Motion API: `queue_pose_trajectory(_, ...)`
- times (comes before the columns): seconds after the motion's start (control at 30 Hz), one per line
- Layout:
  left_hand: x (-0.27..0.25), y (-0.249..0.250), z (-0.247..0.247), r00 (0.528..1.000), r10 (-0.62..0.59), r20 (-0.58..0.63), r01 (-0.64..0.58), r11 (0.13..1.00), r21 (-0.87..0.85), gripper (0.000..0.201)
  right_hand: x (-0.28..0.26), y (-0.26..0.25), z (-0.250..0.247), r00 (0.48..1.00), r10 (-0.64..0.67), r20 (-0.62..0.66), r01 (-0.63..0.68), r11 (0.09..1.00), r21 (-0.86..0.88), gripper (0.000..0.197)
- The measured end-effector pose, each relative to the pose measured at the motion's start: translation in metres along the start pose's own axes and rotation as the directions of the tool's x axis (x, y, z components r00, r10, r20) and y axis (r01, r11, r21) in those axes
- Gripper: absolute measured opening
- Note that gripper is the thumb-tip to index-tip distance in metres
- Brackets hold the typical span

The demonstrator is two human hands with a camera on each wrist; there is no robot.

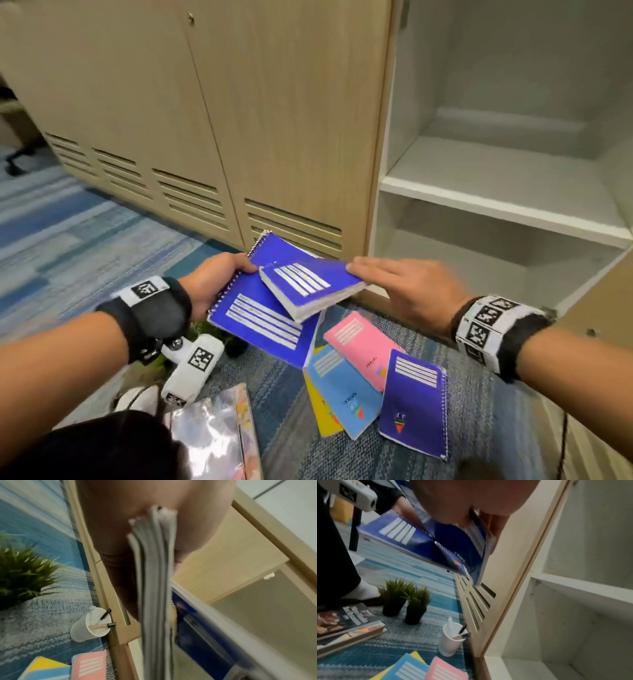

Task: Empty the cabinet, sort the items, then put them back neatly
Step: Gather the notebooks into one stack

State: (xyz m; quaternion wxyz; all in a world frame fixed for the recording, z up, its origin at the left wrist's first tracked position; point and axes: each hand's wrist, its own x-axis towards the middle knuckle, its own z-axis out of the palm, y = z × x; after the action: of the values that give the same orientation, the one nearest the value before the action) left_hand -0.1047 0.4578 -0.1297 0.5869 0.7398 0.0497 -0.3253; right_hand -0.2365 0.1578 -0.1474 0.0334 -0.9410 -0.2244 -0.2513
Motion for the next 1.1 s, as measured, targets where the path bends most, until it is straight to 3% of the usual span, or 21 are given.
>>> queue_pose_trajectory(0.13, 0.002, -0.008, 0.009, 0.998, -0.016, 0.064, 0.021, 0.996, -0.088, 0.032, 0.015, 0.007, 0.002, 0.95, -0.279, -0.142, 0.273, 0.96, -0.056, 0.038)
queue_pose_trajectory(0.3, 0.0, 0.002, 0.012, 0.979, 0.007, 0.204, 0.042, 0.971, -0.234, 0.047, 0.02, 0.003, 0.011, 0.929, -0.361, -0.086, 0.357, 0.932, -0.063, 0.057)
queue_pose_trajectory(0.37, -0.008, 0.008, 0.006, 0.953, 0.003, 0.303, 0.059, 0.979, -0.196, 0.053, 0.017, 0.005, 0.012, 0.921, -0.384, -0.056, 0.381, 0.923, -0.061, 0.068)
queue_pose_trajectory(0.43, -0.012, 0.009, 0.004, 0.932, 0.0, 0.363, 0.041, 0.994, -0.105, 0.053, 0.018, 0.002, 0.01, 0.901, -0.429, -0.058, 0.428, 0.903, -0.029, 0.056)
queue_pose_trajectory(0.5, -0.017, 0.006, 0.009, 0.916, 0.067, 0.397, -0.053, 0.998, -0.046, 0.043, 0.021, -0.002, 0.008, 0.873, -0.485, -0.061, 0.485, 0.874, -0.011, 0.04)
queue_pose_trajectory(0.57, -0.02, 0.004, 0.014, 0.922, 0.091, 0.376, -0.089, 0.996, -0.025, 0.037, 0.022, -0.007, 0.012, 0.855, -0.517, -0.039, 0.515, 0.856, -0.05, 0.04)
queue_pose_trajectory(0.63, -0.022, 0.005, 0.017, 0.941, 0.117, 0.317, -0.118, 0.993, -0.014, 0.034, 0.02, -0.008, 0.022, 0.897, -0.438, 0.061, 0.442, 0.888, -0.124, 0.06)
queue_pose_trajectory(0.7, -0.021, 0.006, 0.017, 0.963, 0.143, 0.23, -0.151, 0.988, 0.019, 0.03, 0.014, -0.003, 0.035, 0.946, -0.215, 0.245, 0.258, 0.953, -0.16, 0.09)
queue_pose_trajectory(0.77, -0.018, 0.007, 0.015, 0.974, 0.197, 0.11, -0.207, 0.975, 0.086, 0.03, 0.013, 0.005, 0.046, 0.929, -0.046, 0.366, 0.087, 0.991, -0.098, 0.084)
queue_pose_trajectory(0.8, -0.017, 0.007, 0.013, 0.97, 0.236, 0.053, -0.241, 0.963, 0.119, 0.031, 0.015, 0.01, 0.047, 0.9, 0.005, 0.436, 0.029, 0.997, -0.07, 0.069)
queue_pose_trajectory(0.87, -0.015, 0.006, 0.008, 0.953, 0.303, -0.024, -0.294, 0.94, 0.174, 0.034, 0.02, 0.026, 0.046, 0.783, 0.114, 0.612, -0.039, 0.99, -0.134, 0.042)
queue_pose_trajectory(0.93, -0.014, 0.008, 0.003, 0.939, 0.339, -0.057, -0.323, 0.927, 0.193, 0.034, 0.022, 0.044, 0.042, 0.643, 0.221, 0.733, -0.015, 0.961, -0.277, 0.037)
queue_pose_trajectory(1.1, -0.012, 0.015, -0.004, 0.929, 0.361, -0.076, -0.345, 0.923, 0.171, 0.038, 0.001, 0.106, 0.023, 0.517, 0.343, 0.784, 0.078, 0.894, -0.442, 0.032)
